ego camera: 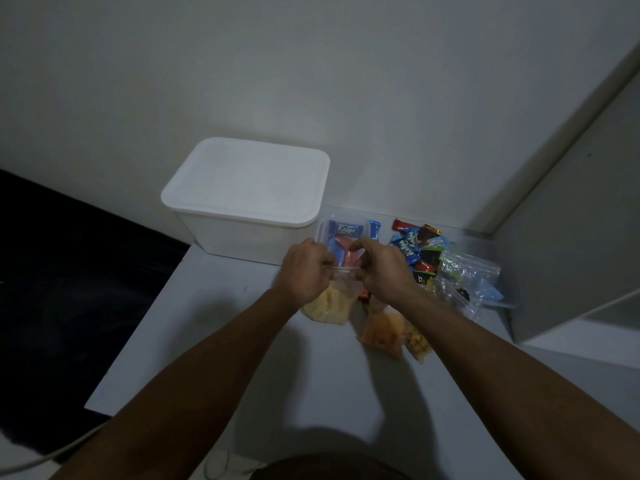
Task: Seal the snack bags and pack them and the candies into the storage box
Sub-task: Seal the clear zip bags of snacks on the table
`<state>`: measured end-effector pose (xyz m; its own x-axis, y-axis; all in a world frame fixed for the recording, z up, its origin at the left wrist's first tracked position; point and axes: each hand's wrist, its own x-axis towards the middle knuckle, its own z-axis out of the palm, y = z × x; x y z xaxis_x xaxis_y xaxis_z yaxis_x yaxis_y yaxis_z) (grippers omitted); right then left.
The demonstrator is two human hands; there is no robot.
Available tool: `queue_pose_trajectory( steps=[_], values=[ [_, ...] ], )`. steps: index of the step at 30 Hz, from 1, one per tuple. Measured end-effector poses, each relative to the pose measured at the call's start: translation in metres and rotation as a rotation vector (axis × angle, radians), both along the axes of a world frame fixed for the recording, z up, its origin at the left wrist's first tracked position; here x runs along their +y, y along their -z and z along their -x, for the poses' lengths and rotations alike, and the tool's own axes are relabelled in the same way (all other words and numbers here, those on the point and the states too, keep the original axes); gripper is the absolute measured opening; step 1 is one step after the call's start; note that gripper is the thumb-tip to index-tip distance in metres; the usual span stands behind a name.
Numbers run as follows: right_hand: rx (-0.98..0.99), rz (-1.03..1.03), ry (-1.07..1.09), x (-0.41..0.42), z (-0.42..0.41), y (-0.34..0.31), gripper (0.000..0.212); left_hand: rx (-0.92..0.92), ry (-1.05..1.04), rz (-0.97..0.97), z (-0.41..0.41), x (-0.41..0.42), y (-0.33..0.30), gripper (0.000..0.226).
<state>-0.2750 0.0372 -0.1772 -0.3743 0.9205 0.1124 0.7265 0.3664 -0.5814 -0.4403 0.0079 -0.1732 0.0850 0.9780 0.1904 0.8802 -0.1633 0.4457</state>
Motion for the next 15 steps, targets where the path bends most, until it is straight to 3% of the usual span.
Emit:
queue_pose_trajectory(
  steps=[3,10,15],
  values=[
    [0.012,0.025,-0.015,0.002,-0.001,-0.001,0.051,0.069,0.000,-0.032,0.000,0.002,0.000,0.007],
    [-0.035,-0.012,0.018,0.000,-0.015,0.002,0.043,-0.039,-0.046,0.059,0.003,0.003,-0.002,0.006],
    [-0.030,-0.053,0.011,-0.001,-0.016,0.000,0.028,0.023,-0.018,0.062,-0.001,0.005,-0.006,0.013]
  ],
)
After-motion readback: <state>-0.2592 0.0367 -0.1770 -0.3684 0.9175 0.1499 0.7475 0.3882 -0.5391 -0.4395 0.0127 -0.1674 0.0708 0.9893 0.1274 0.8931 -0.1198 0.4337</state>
